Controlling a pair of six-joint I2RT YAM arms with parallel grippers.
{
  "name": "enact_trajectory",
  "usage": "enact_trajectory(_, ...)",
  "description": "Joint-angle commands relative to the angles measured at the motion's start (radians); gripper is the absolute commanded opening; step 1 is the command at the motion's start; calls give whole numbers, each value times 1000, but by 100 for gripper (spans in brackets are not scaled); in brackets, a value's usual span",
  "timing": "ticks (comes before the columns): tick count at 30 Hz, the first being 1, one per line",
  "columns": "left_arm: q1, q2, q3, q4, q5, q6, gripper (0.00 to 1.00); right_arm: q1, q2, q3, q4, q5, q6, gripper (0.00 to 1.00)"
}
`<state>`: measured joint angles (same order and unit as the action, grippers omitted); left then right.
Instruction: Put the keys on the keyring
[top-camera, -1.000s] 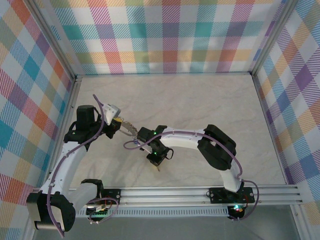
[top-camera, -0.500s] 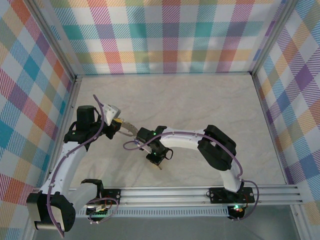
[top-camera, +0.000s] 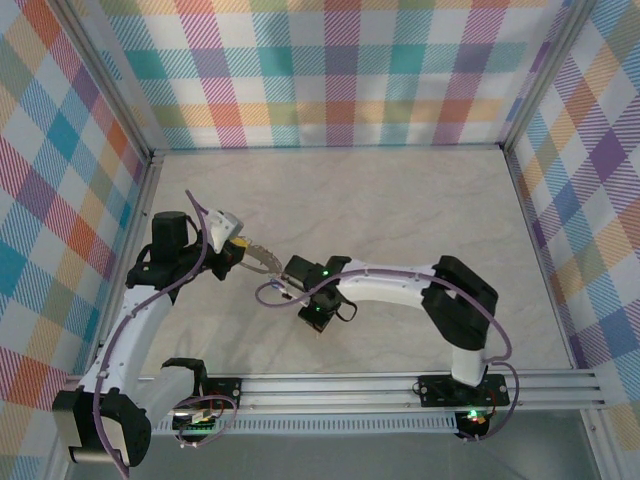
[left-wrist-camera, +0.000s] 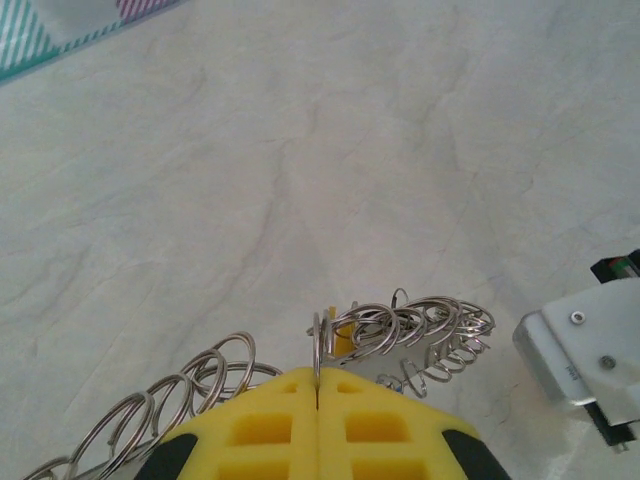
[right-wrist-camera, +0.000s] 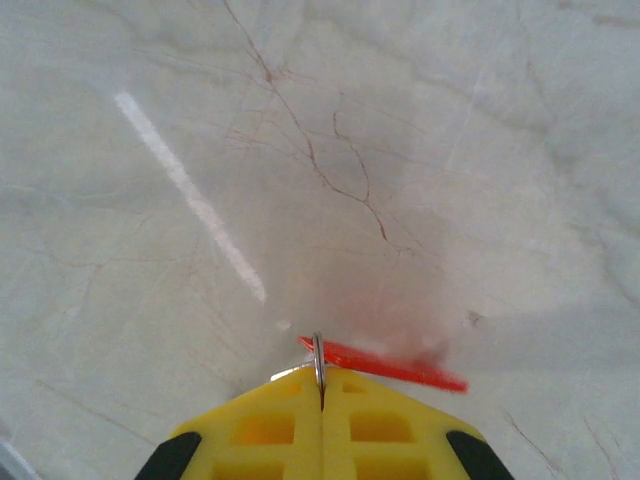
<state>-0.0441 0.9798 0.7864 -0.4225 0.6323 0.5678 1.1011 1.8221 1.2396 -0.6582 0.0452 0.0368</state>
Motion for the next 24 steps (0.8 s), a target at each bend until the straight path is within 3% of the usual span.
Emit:
enact_trajectory(1,13,-27,29,-17,132,56,0,2,-96,-66,140,-15,-51,0)
enact_trajectory(5,-14,-5,49,-46,314,112,0,-36,-208,-152,224,-77,-85,0)
enact_trajectory(9,-81,36,96,-134,321,200,0,-131,-348,-231,300,-208,-126,0)
enact_trajectory(11,-103,64,132,-202,365,257,0,-195,-399,-247,317,-327,-170,0)
enact_trajectory(13,-126,103,170,-258,401,305,0,-253,-421,-226,288,-369,-189,0)
enact_trajectory(17,-191,148,205,-275,377,328,0,-327,-404,-130,200,-471,-258,0)
enact_trajectory(24,-268,196,205,-172,282,265,0,-340,-346,-15,177,-579,-323,0)
